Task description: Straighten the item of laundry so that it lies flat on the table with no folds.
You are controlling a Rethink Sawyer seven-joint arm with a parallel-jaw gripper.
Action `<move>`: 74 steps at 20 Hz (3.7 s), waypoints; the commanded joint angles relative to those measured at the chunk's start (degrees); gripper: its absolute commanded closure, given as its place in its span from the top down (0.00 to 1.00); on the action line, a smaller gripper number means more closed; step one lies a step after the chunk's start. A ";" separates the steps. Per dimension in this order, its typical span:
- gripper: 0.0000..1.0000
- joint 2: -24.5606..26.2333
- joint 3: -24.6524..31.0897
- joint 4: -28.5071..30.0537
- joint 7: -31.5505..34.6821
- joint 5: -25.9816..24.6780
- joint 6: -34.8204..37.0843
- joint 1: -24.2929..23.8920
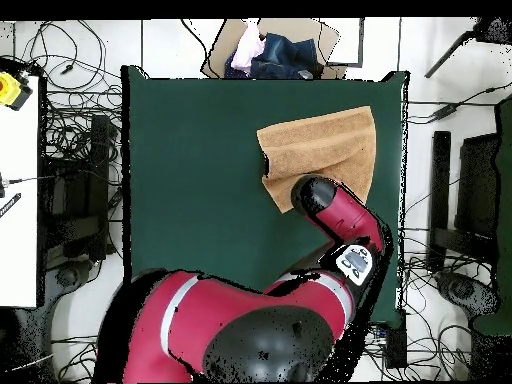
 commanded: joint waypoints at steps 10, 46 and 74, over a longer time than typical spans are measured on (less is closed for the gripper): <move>1.00 -0.02 3.94 0.71 10.51 2.48 0.81 0.20; 0.00 2.78 -6.49 -1.30 9.79 1.12 6.64 4.54; 0.00 -5.38 3.34 8.43 9.79 4.34 14.83 2.61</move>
